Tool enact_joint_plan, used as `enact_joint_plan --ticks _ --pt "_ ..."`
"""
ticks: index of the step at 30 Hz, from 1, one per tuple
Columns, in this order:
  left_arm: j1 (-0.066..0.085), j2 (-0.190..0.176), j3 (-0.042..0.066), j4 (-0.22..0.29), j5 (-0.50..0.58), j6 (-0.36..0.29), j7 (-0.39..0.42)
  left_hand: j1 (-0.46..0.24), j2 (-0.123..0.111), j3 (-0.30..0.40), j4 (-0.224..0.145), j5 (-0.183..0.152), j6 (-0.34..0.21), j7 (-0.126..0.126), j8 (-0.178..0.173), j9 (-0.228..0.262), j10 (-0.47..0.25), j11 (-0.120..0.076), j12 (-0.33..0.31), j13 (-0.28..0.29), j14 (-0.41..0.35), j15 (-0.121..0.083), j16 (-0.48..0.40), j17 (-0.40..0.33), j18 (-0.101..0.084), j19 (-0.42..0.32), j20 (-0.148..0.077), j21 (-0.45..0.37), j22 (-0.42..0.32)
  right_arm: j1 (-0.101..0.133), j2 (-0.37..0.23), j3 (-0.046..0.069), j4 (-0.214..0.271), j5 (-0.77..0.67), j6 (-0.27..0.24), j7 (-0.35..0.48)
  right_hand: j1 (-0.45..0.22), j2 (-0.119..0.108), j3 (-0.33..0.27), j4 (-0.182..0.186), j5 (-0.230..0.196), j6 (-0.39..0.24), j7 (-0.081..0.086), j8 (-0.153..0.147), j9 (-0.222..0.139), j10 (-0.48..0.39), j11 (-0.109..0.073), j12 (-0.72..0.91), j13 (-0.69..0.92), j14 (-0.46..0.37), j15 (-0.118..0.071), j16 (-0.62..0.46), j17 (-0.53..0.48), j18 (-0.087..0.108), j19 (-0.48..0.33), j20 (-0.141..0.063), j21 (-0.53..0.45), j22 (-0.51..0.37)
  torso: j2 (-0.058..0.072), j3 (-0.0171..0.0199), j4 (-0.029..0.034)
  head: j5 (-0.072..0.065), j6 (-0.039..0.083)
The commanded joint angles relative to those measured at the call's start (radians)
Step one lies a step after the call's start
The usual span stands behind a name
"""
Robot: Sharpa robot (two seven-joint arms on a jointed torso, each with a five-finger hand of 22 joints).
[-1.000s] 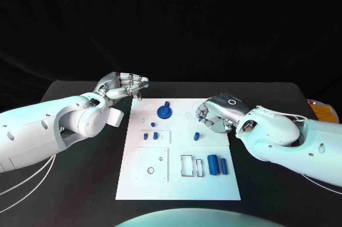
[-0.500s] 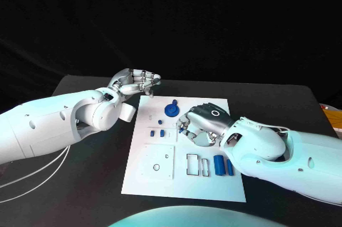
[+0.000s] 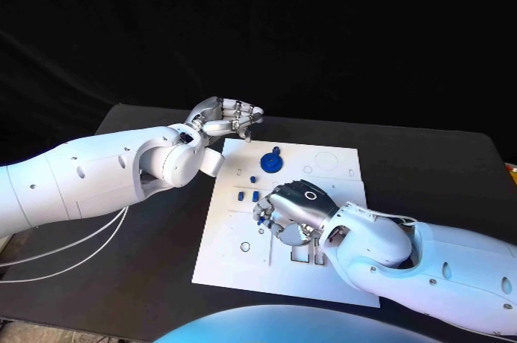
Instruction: Assemble the parts on the task board
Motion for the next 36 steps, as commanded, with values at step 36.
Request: enact_joint_plan --ticks 36 --pt "0.001 0.007 0.001 -0.005 0.013 0.025 0.001 0.001 0.001 -0.002 -0.004 -0.001 -0.004 0.003 -0.003 0.002 -0.011 0.001 0.006 0.002 -0.006 0.004 0.003 -0.002 0.012 0.0 0.007 -0.006 -0.002 -0.027 0.007 -0.006 -0.035 -0.028 0.069 -0.01 -0.02 0.003 0.001 0.003 -0.002 0.004 0.004 0.005 0.005 0.021 -0.021 -0.006 0.006 0.047 -0.005 0.002 -0.005 -0.014 0.009 0.0 0.006 0.002 0.002 0.0014 -0.0008 0.013 -0.019"
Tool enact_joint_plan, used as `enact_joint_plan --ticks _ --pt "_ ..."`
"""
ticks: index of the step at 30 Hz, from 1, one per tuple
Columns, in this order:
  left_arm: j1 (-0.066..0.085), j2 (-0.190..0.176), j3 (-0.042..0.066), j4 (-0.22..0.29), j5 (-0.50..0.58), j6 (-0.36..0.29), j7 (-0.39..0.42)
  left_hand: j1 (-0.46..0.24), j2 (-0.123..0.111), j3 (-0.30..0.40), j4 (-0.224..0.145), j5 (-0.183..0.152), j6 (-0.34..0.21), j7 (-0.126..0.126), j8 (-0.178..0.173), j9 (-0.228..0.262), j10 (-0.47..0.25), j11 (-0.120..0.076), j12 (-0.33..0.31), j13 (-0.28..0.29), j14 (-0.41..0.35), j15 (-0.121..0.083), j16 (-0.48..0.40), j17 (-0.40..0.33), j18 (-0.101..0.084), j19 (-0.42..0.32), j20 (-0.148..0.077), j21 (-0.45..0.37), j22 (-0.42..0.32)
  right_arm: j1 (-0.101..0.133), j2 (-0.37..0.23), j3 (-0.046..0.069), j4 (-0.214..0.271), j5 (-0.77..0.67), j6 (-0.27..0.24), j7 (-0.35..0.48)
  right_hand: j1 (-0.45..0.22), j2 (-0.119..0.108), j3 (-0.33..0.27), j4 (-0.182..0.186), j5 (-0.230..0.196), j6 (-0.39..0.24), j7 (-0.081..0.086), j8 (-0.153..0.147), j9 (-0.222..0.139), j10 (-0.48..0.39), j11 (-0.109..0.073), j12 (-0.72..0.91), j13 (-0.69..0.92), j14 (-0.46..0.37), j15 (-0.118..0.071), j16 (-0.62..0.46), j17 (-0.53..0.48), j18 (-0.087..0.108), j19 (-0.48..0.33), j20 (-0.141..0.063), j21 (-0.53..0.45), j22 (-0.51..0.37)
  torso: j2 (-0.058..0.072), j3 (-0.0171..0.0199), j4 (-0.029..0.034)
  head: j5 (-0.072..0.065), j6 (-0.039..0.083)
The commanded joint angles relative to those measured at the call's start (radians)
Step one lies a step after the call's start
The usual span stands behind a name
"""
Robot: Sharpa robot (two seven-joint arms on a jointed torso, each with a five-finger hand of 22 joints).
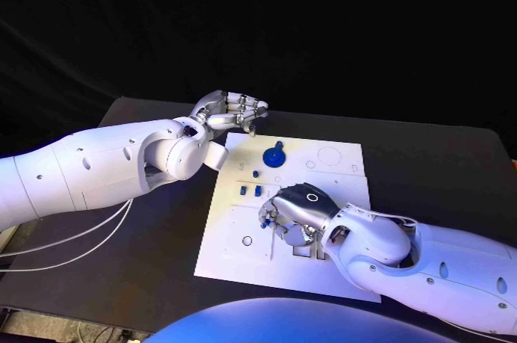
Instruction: Assemble the parts on the task board
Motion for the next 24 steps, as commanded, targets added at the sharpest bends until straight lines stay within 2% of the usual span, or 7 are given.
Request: enact_joint_plan --ticks 1,11,24 --pt "0.001 0.001 0.001 0.002 0.006 0.018 0.003 0.001 0.001 -0.002 -0.004 -0.001 -0.004 0.003 -0.003 0.001 -0.007 -0.003 0.006 0.001 -0.006 0.004 0.003 -0.001 0.012 0.0 0.007 -0.006 -0.001 -0.001 0.002 0.0 -0.004 -0.02 0.025 -0.01 -0.008 0.0 0.001 0.003 -0.001 0.005 0.004 0.004 -0.002 0.018 -0.019 -0.005 -0.001 0.047 -0.005 0.002 -0.001 -0.014 0.009 0.0 0.006 0.001 0.0 -0.0006 0.0008 -0.001 0.001" --pt "0.001 -0.001 0.001 0.003 0.006 0.02 0.002 0.001 0.001 -0.002 -0.004 -0.001 -0.004 0.003 -0.003 0.001 -0.007 -0.003 0.006 0.001 -0.006 0.004 0.003 -0.001 0.012 0.0 0.007 -0.006 -0.001 -0.001 0.012 -0.001 -0.011 -0.032 0.024 -0.021 -0.01 0.001 0.001 0.003 -0.002 0.005 0.004 0.005 -0.002 0.018 -0.019 -0.005 0.0 0.047 -0.006 0.002 -0.001 -0.014 0.009 0.001 0.007 0.002 0.0 -0.0009 0.001 -0.001 -0.001" --pt "0.001 -0.001 0.001 0.004 0.006 0.023 -0.001 0.001 0.001 -0.002 -0.004 -0.001 -0.004 0.003 -0.003 0.002 -0.009 -0.003 0.006 0.001 -0.006 0.004 0.004 -0.001 0.012 0.0 0.007 -0.006 -0.001 -0.001 0.023 -0.003 -0.014 -0.036 0.07 -0.024 -0.019 -0.001 -0.006 0.006 -0.007 0.005 0.003 0.006 0.001 0.018 -0.02 -0.006 0.003 0.047 -0.006 0.003 -0.001 -0.014 0.008 0.001 0.008 0.004 0.0 -0.0003 0.0009 -0.001 -0.006"
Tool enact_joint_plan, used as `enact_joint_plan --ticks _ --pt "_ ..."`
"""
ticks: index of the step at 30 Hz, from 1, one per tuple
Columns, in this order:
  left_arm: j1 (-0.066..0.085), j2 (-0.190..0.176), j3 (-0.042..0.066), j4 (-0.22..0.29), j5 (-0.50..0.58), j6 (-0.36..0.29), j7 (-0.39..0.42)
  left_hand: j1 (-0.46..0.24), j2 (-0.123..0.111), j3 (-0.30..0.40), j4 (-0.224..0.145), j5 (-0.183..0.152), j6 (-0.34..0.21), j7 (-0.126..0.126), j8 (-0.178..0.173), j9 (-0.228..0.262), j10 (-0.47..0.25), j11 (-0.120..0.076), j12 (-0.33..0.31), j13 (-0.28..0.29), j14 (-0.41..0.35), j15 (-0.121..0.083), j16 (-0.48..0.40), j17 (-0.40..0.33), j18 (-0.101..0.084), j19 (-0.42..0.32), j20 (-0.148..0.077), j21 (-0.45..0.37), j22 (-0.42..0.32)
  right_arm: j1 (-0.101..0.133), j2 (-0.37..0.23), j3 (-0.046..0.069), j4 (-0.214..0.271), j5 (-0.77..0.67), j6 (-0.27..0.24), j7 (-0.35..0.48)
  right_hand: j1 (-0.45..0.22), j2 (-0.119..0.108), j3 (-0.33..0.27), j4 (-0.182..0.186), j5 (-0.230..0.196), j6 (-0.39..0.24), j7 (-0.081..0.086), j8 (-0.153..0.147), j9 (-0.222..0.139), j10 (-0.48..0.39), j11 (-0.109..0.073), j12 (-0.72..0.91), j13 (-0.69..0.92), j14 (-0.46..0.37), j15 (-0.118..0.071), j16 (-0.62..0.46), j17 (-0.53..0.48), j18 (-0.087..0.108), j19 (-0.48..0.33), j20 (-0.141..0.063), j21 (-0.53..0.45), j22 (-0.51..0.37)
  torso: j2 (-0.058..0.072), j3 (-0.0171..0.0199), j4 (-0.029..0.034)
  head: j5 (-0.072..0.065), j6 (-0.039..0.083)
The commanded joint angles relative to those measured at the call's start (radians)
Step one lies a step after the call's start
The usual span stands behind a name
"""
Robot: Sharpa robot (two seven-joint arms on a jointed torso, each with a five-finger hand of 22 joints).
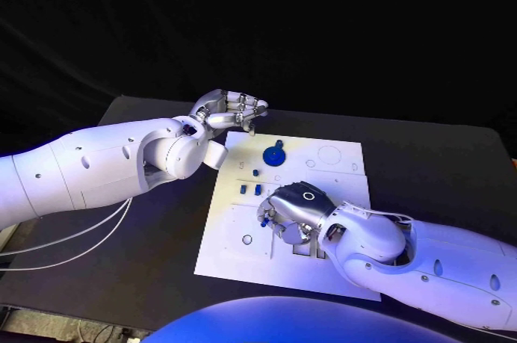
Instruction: Assemble the parts on the task board
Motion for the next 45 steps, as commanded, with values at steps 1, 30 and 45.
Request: enact_joint_plan --ticks 1,30,45 --pt "0.001 0.002 0.001 0.002 0.006 0.018 0.002 0.001 0.001 -0.002 -0.004 -0.001 -0.004 0.003 -0.003 0.001 -0.006 0.001 0.006 0.001 -0.006 0.004 0.004 -0.001 0.012 0.0 0.007 -0.006 -0.001 -0.002 0.004 -0.003 -0.003 -0.017 0.051 -0.009 -0.012 0.003 -0.005 0.005 -0.005 0.003 0.001 0.003 0.003 0.013 -0.018 -0.002 0.002 0.047 -0.006 0.003 -0.001 -0.014 0.008 0.001 0.004 0.001 0.001 0.0004 0.0001 -0.001 -0.001" --pt "0.001 0.001 0.001 0.0 0.006 0.027 -0.002 0.003 0.002 -0.003 -0.005 0.0 -0.004 0.004 -0.002 0.002 -0.012 0.002 0.008 0.002 -0.007 0.005 0.006 -0.001 0.012 0.0 0.008 -0.007 -0.001 0.001 -0.038 -0.005 0.019 -0.012 -0.022 -0.024 -0.083 -0.055 -0.037 0.048 0.018 -0.161 0.041 -0.092 -0.033 -0.127 0.028 -0.035 -0.013 0.026 0.032 -0.027 -0.072 0.001 -0.03 0.034 -0.054 -0.058 0.0 0.0012 -0.0002 -0.007 0.001" --pt "0.001 -0.002 0.001 -0.002 0.006 0.033 -0.001 0.004 0.003 -0.003 -0.006 0.0 -0.004 0.004 -0.001 0.002 -0.015 0.002 0.009 0.002 -0.008 0.005 0.007 -0.001 0.013 0.0 0.008 -0.007 -0.001 0.129 -0.264 0.017 0.098 0.173 0.049 0.006 -0.126 -0.1 -0.098 0.083 0.061 -0.144 0.033 -0.085 -0.032 -0.175 0.027 -0.026 -0.023 0.026 0.033 -0.025 -0.079 0.008 -0.045 0.038 -0.083 -0.086 -0.004 -0.0003 -0.0024 -0.025 0.011"
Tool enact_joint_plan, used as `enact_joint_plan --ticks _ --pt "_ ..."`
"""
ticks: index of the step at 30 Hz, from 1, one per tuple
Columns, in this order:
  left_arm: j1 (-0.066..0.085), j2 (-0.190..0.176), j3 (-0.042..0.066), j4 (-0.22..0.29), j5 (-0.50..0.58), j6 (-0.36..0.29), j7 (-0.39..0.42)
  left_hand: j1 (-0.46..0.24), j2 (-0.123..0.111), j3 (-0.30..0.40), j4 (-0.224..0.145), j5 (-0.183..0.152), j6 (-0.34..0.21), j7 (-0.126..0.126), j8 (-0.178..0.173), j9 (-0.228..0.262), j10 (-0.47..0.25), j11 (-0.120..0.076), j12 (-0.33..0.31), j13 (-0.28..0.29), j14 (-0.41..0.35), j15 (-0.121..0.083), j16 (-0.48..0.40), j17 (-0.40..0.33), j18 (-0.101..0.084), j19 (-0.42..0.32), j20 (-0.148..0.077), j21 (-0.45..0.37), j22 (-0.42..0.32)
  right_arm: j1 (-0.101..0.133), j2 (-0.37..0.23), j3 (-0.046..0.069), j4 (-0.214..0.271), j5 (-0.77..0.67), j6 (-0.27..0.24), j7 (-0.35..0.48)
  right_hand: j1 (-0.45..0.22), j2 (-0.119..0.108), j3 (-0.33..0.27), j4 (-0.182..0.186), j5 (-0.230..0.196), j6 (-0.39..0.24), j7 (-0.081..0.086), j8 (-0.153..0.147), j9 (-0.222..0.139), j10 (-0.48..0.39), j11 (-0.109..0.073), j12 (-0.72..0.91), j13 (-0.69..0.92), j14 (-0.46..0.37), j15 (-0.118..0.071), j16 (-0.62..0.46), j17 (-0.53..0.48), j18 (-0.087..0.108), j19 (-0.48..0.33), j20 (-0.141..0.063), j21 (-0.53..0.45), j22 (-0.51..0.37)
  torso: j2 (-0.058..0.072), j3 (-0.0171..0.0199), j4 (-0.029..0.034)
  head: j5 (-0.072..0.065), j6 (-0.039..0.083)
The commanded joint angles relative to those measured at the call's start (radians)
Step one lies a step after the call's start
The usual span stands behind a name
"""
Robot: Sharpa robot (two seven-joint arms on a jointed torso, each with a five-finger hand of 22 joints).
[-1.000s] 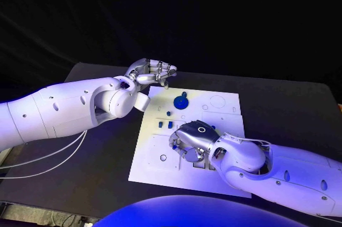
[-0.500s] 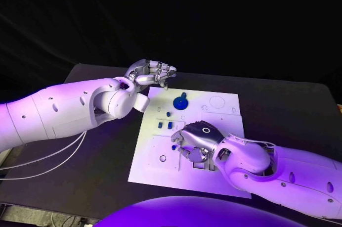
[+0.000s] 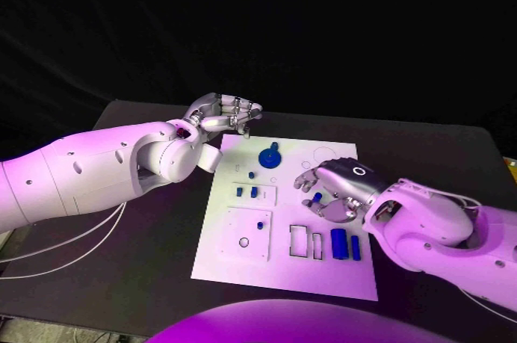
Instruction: Assemble the parts on the task board
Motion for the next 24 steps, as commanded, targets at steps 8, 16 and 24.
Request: enact_joint_plan --ticks 8,16,24 --pt "0.001 0.006 0.0 -0.003 0.005 0.027 0.006 0.004 0.003 -0.003 -0.006 0.0 -0.004 0.004 -0.001 0.002 -0.008 0.002 0.004 0.001 -0.004 0.001 0.007 -0.001 0.013 0.0 0.008 -0.003 -0.002 0.04 -0.066 0.001 -0.037 0.077 0.157 0.028 0.03 -0.001 -0.238 0.046 0.046 -0.03 0.001 -0.014 -0.009 -0.104 0.008 0.026 -0.028 0.014 0.011 -0.011 -0.032 0.023 -0.04 0.01 -0.09 -0.087 0.0 0.0018 -0.0016 -0.007 0.01" --pt "0.0 0.007 -0.001 -0.004 0.006 0.029 0.007 0.004 0.003 -0.003 -0.006 0.0 -0.004 0.004 -0.001 0.002 -0.008 0.002 0.004 0.001 -0.004 0.001 0.007 -0.001 0.013 0.0 0.008 -0.003 -0.002 0.034 -0.057 -0.001 -0.053 0.051 0.168 0.034 0.075 0.027 -0.312 0.064 0.05 -0.027 0.005 -0.014 -0.014 -0.096 0.008 0.066 -0.032 0.02 0.012 0.0 -0.022 0.02 -0.026 0.009 -0.08 -0.072 0.001 0.0012 0.0003 -0.01 0.013" --pt "0.0 0.006 -0.001 -0.005 0.006 0.03 0.007 0.004 0.004 -0.003 -0.006 0.0 -0.004 0.004 0.0 0.002 -0.009 0.002 0.005 0.002 -0.005 0.002 0.008 -0.001 0.013 0.0 0.009 -0.003 -0.001 0.023 -0.027 -0.004 -0.07 0.048 0.141 0.035 0.104 0.055 -0.298 0.072 0.045 -0.003 0.004 -0.007 -0.018 -0.055 0.003 0.098 -0.03 0.022 0.008 0.004 -0.019 0.011 -0.002 0.005 -0.045 -0.031 0.001 -0.0004 0.0012 -0.011 0.013"
